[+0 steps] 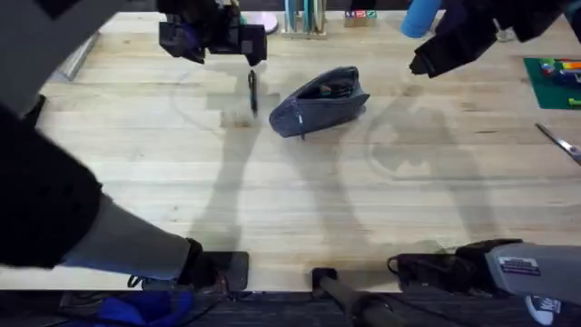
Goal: Unzip the bag, pick up the pens from the table one at a time and place them inside, then zip the bag closed.
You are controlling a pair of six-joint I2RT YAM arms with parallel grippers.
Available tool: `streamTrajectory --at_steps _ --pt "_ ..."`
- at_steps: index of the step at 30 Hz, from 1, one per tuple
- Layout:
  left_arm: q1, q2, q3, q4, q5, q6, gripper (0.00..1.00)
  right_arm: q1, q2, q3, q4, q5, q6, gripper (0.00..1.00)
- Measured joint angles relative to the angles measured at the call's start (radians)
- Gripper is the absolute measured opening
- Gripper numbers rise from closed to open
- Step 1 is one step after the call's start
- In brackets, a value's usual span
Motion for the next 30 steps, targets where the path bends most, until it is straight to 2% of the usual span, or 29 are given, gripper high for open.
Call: streamTrajectory --at_steps 6,8,19,25,30 --pt "-0.038 0.071 0.000 0.045 -0.005 0.002 0.995 0.000 0.000 0.000 0.000 0.000 0.000 0.995" --pt "-0.039 0.132 0.000 0.079 -0.004 0.026 0.995 0.000 0.000 0.000 0.000 0.000 0.000 0.996" --pt "-0.039 0.222 0.001 0.169 -0.002 0.033 0.972 0.000 0.000 0.000 0.000 0.000 0.000 0.996" --pt "-0.039 0.293 0.001 0.180 -0.001 0.034 0.966 0.000 0.000 0.000 0.000 0.000 0.000 0.996" --pt "-0.038 0.339 0.011 0.178 0.010 0.036 0.913 0.000 0.000 0.000 0.000 0.000 0.000 0.996"
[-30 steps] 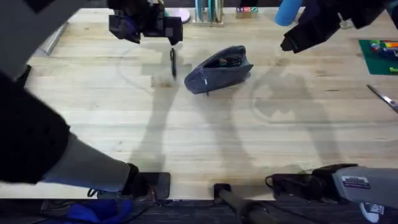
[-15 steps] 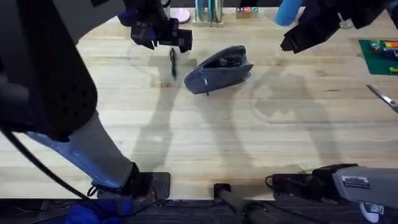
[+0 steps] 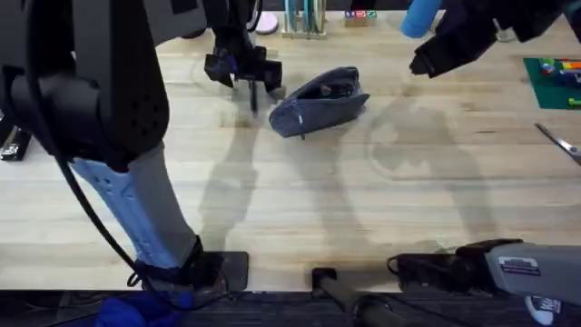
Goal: Unzip the bag, pick up the pens from the table one at a time and place them inside, then zip the bag closed.
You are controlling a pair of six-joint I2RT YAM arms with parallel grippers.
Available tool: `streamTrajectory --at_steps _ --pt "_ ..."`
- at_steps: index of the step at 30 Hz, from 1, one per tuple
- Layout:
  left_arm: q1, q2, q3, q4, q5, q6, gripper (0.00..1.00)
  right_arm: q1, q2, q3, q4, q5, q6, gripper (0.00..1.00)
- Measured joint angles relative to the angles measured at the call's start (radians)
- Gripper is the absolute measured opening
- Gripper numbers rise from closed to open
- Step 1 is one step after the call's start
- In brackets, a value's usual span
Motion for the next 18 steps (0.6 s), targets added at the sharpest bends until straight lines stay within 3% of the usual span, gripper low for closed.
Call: streamTrajectory --at_steps 8,12,13,16,18 --pt "0.000 0.005 0.001 -0.001 0.035 0.001 0.685 0.000 0.000 0.000 0.000 0.000 0.000 0.996" --pt "0.000 0.005 0.001 -0.002 0.042 0.000 0.436 0.000 0.000 0.000 0.000 0.000 0.000 0.996" --pt "-0.001 0.005 0.001 -0.002 0.046 0.002 0.265 0.000 0.000 0.000 0.000 0.000 0.000 0.996" --pt "-0.002 0.005 0.003 -0.004 0.049 0.001 0.099 0.000 0.000 0.000 0.000 0.000 0.000 0.996" --pt "-0.002 0.005 0.006 -0.002 0.045 0.002 0.051 0.000 0.000 0.000 -0.003 0.000 0.000 0.996"
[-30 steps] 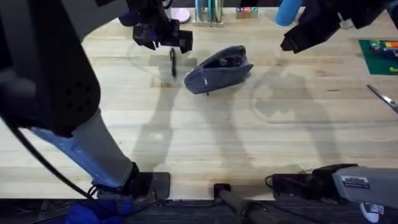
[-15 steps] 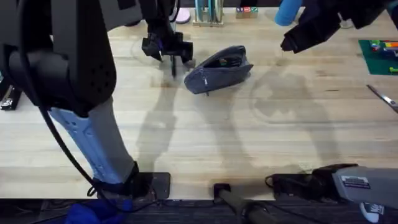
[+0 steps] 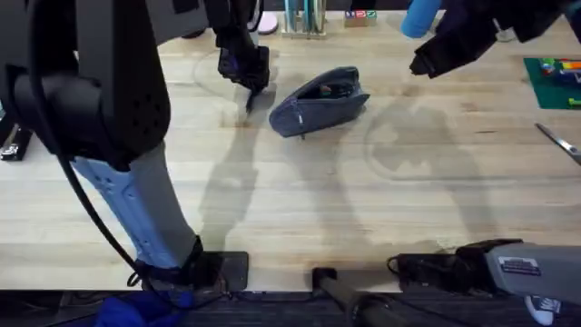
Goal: Unzip the bag, pick up the pens from the table one at a time and place them inside, then zip the bag closed.
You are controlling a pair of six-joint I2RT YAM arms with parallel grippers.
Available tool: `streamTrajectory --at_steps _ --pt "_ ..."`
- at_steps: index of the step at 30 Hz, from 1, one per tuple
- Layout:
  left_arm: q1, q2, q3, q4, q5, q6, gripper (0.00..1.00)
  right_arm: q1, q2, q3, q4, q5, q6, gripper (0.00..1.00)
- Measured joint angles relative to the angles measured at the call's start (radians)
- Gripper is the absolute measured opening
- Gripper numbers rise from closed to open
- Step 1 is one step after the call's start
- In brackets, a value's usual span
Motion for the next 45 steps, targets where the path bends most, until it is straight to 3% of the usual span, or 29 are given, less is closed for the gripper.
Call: streamTrajectory --at_steps 31,36,38,45 --pt "0.002 -0.010 0.012 -0.035 -0.008 0.000 0.044 0.000 0.000 0.000 -0.004 0.000 0.000 0.996" --pt "0.002 -0.091 0.012 -0.052 -0.009 0.013 0.042 0.000 0.000 0.000 -0.004 0.000 0.000 0.996" --pt "0.002 -0.180 0.014 -0.088 -0.011 0.045 0.042 0.000 0.000 0.000 -0.004 0.000 0.000 0.996" --pt "0.002 -0.270 0.022 -0.180 -0.011 0.106 0.042 0.000 0.000 0.000 -0.004 0.000 0.000 0.996"
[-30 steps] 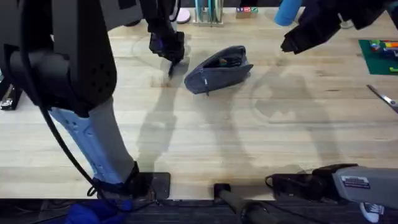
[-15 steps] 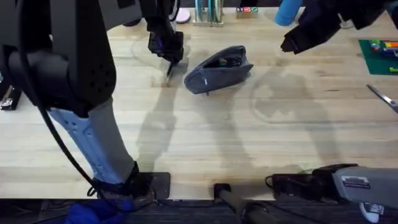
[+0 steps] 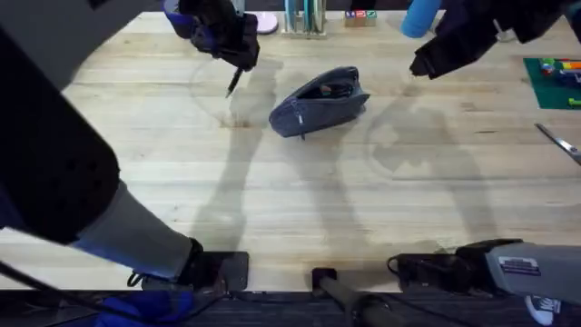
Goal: Unzip the bag, pick up the pens from the table one at a time and place them inside, then zip the bag closed.
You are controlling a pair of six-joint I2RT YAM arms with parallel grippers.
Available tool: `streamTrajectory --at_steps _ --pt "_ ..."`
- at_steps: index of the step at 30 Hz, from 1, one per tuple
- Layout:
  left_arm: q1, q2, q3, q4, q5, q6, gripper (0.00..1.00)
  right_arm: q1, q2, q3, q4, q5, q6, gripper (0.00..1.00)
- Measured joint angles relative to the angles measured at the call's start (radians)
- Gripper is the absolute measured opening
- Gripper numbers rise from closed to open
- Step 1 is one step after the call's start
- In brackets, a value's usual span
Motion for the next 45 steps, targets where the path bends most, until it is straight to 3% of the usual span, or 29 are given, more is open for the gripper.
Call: streamTrajectory --at_steps 9,16,26,33,45 --pt "0.000 -0.113 0.000 -0.046 0.009 0.071 0.042 0.000 0.000 0.000 0.000 0.000 0.000 0.996" --pt "-0.008 -0.217 0.000 -0.070 0.103 0.203 0.042 0.000 0.000 0.000 0.000 0.000 0.000 0.996" --pt "-0.143 -0.244 0.000 -0.052 0.160 0.273 0.040 0.000 0.000 0.000 -0.016 0.000 0.000 0.996" --pt "-0.232 -0.244 0.000 0.009 0.188 0.366 0.041 0.000 0.000 0.000 -0.016 0.000 0.000 0.996" --pt "-0.257 -0.244 0.000 0.136 0.310 0.426 0.040 0.000 0.000 0.000 -0.016 0.000 0.000 0.996"
